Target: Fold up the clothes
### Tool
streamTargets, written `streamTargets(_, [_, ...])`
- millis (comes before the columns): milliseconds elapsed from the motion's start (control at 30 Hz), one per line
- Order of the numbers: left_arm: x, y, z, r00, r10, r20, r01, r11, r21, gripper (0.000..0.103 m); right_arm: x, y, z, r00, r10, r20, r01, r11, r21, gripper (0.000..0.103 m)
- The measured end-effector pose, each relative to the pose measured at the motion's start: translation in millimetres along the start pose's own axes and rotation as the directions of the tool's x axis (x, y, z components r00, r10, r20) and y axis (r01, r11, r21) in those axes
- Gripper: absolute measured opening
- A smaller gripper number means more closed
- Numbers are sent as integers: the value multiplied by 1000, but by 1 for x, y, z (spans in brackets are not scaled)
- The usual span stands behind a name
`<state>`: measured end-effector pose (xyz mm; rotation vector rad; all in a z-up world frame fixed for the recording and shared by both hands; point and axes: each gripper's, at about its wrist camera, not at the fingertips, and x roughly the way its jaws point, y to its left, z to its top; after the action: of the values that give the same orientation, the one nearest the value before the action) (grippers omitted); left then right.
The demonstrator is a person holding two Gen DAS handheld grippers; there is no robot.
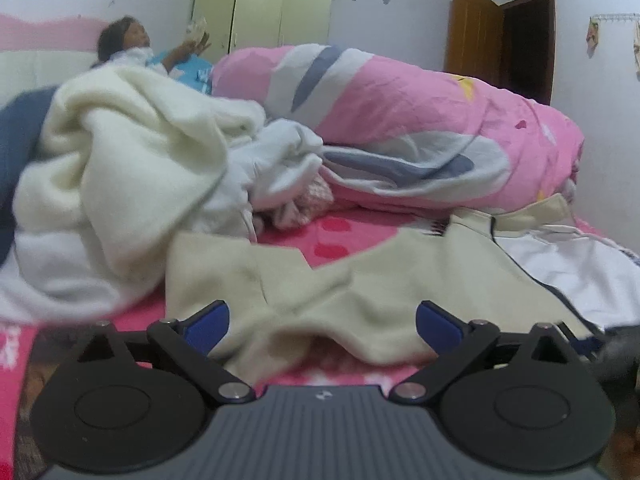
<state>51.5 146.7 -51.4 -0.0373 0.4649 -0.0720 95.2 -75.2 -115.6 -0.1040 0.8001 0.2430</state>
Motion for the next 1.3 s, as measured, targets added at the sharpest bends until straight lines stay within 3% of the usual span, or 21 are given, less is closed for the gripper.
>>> streamTargets(167, [31, -9, 15, 999, 38, -10, -37, 995, 93, 76, 2, 2, -7, 999, -5, 43, 5, 1000, 2, 102])
streamTargets(400, [78, -23, 24, 995, 50, -88, -31, 977, 212, 66, 4, 1, -10, 998, 0, 61, 0, 1000, 10, 102])
streamTargets(567, [109, -27, 25, 977, 91, -191, -38, 963, 266, 61, 5, 1, -10, 998, 1, 69, -2, 1000, 13, 102])
streamTargets(667, [128, -29, 25, 961, 119, -251, -40, 954, 298, 49, 5, 0, -10, 997, 0, 76, -2, 1000, 15, 102])
streamTargets(767, [125, -22, 28, 962, 89, -257, -27, 972, 235, 22, 5, 0, -10, 997, 2, 78, -3, 1000, 17, 102])
streamTargets(867, [110, -9, 36, 972, 49, -229, -19, 991, 132, 18, 5, 0, -10, 997, 2, 80, -4, 1000, 19, 102])
streamTargets(900, [102, -5, 39, 976, 54, -210, -30, 993, 113, 11, 5, 0, -10, 997, 2, 80, -4, 1000, 19, 102])
streamTargets(1100, [53, 36, 60, 992, 96, -86, -99, 995, -23, 11, 4, 1, -11, 997, 0, 80, -1, 1000, 18, 102])
streamTargets(1300, [6, 93, 72, 979, 205, -2, -202, 966, -160, 11, 4, 2, -10, 997, -4, 79, 3, 1000, 16, 102])
